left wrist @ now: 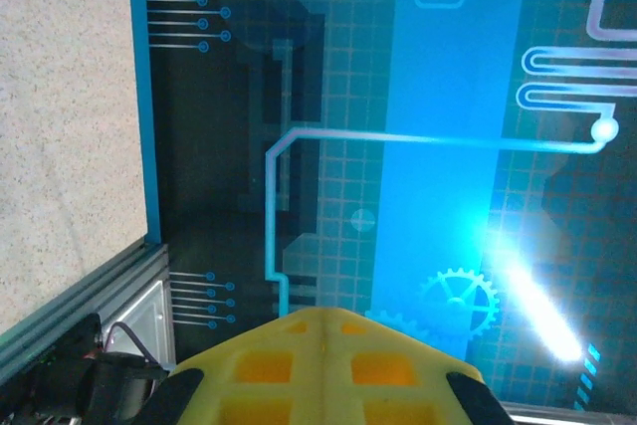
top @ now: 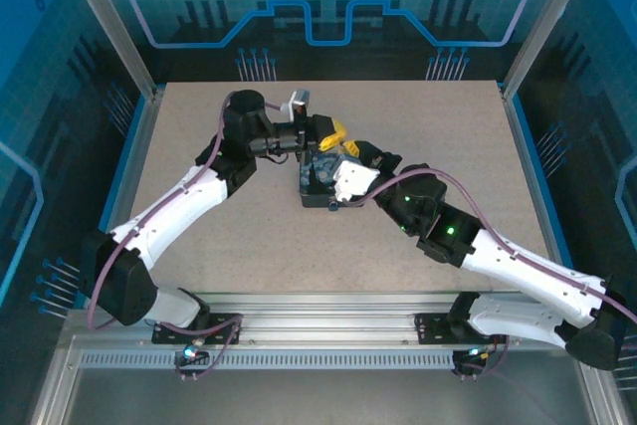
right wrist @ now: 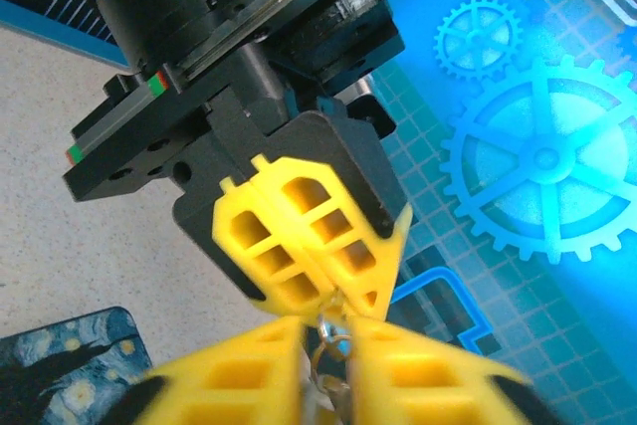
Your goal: Unlock the padlock with the key
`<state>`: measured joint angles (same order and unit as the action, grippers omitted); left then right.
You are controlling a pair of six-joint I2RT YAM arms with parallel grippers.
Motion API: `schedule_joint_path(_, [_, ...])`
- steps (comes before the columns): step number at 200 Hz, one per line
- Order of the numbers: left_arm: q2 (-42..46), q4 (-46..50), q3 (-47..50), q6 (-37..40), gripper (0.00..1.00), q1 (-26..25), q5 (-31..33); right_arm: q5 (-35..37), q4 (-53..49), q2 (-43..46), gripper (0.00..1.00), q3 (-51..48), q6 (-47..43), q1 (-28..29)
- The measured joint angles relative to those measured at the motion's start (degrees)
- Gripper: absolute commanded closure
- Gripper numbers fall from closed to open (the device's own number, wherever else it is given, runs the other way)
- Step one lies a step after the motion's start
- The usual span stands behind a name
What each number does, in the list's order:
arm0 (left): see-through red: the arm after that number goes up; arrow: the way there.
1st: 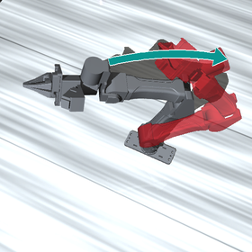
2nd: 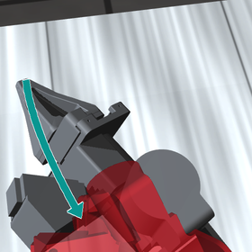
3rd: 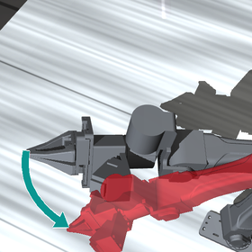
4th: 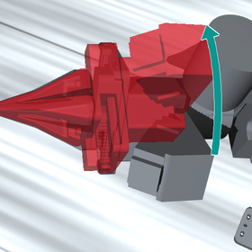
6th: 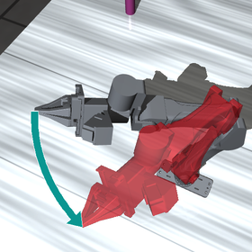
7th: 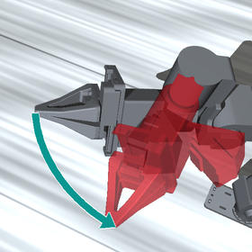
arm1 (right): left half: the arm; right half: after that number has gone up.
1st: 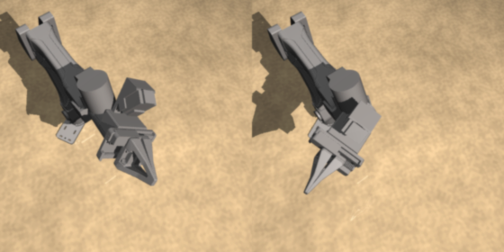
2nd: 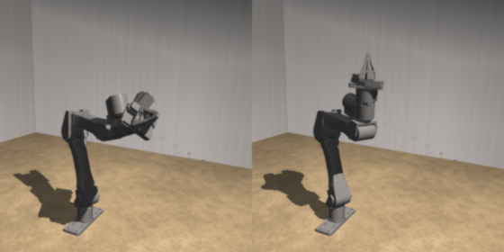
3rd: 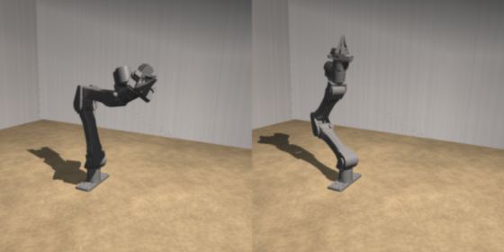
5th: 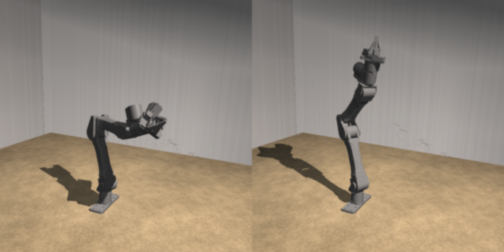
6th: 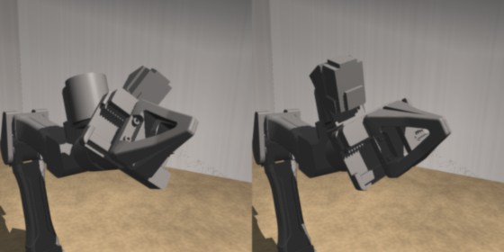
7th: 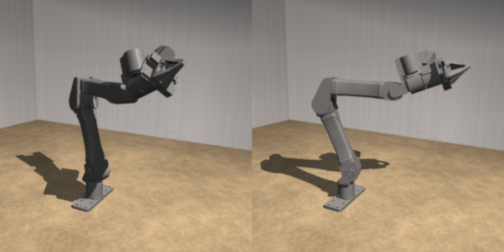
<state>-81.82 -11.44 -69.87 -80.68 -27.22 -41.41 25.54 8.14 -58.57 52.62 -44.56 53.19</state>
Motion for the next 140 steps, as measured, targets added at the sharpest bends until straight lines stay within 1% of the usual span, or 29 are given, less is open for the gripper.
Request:
schedule_joint_path(6, [0.0, 0.2, 0.0, 0.8, 1.00, 0.3, 0.0, 0.0, -0.4, 0.2, 0.60, -0.2, 1.1, -0.1])
schedule_joint_path(34, [0.0, 5.7, -0.7, 7.6, 1.00, 2.1, 1.3, 0.0, -3.4, 1.9, 0.59, -0.9, 6.4, -1.6])
schedule_joint_path(49, [0.0, 9.3, -1.5, 11.8, 1.00, 2.8, 2.5, -0.1, -5.3, 3.0, 0.52, -0.9, 10.4, -2.7])
schedule_joint_path(85, [0.0, 17.3, -3.6, 23.1, 1.00, 3.1, 6.6, -2.5, -11.5, 4.3, 0.47, -0.9, 24.5, -6.7])
schedule_joint_path(108, [0.1, 21.6, -3.9, 28.8, 1.00, 3.1, 9.4, -6.1, -15.1, 4.4, 0.47, -1.5, 34.9, -11.1])
schedule_joint_path(123, [0.4, 23.5, -3.9, 31.6, 1.00, 3.1, 10.8, -9.7, -15.8, 4.8, 0.41, -3.3, 41.7, -14.7])
schedule_joint_path(140, [1.3, 24.3, -3.7, 34.2, 1.00, 3.1, 12.1, -13.9, -17.0, 5.5, 0.40, -5.7, 49.7, -18.4])
